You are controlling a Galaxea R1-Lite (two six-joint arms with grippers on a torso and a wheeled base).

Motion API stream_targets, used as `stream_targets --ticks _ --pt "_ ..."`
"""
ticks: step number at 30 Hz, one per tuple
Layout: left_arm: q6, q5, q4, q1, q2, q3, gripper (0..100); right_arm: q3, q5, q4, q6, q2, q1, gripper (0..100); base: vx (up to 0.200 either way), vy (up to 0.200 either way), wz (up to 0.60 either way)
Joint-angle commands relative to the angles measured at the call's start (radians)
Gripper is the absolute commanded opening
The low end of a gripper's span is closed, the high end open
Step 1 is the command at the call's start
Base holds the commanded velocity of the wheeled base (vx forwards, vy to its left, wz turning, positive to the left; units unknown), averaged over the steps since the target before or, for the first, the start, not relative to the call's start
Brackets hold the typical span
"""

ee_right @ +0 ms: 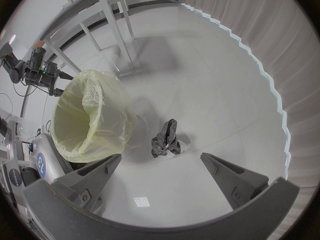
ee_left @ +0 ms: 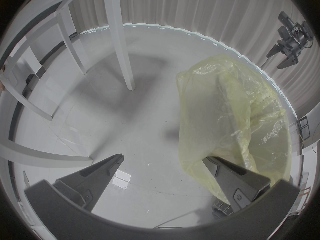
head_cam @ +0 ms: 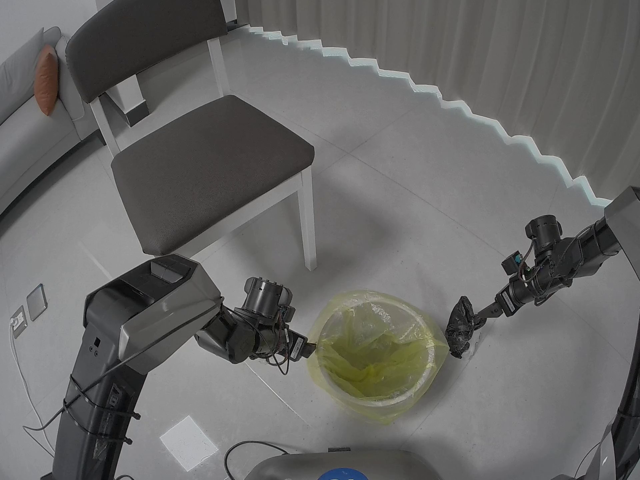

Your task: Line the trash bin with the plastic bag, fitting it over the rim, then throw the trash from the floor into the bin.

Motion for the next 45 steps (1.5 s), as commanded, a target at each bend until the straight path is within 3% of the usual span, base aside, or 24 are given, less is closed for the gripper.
stream_targets --ticks 1,4,12,23,35,40,45 --pt "-0.005 0.0 -0.005 0.001 -0.027 0.029 100 0.013 0.002 0.0 0.002 0.001 -0.002 100 0.0 0.0 0.0" --pt "-0.009 -0.002 -0.029 0.001 -0.058 0.07 100 0.033 0.002 0.0 0.002 0.001 -0.002 100 0.0 0.0 0.0" --pt "-0.051 -0.006 -0.325 0.001 -0.17 0.301 100 0.151 0.013 -0.089 0.04 -0.037 0.007 100 0.0 0.0 0.0" --pt "-0.078 -0.012 -0.466 -0.005 -0.305 0.454 100 0.258 0.006 -0.184 0.144 -0.128 0.021 100 0.0 0.0 0.0" --pt "-0.169 -0.005 -0.818 0.015 -0.34 0.653 100 0.3 -0.099 -0.246 0.177 -0.214 0.037 100 0.0 0.0 0.0" --pt "-0.197 -0.006 -0.982 0.01 -0.34 0.716 100 0.258 -0.179 -0.283 0.325 -0.205 0.123 100 0.0 0.0 0.0" --pt "-0.218 -0.016 -1.06 -0.01 -0.323 0.776 100 0.22 -0.195 -0.276 0.356 -0.191 0.156 100 0.0 0.0 0.0"
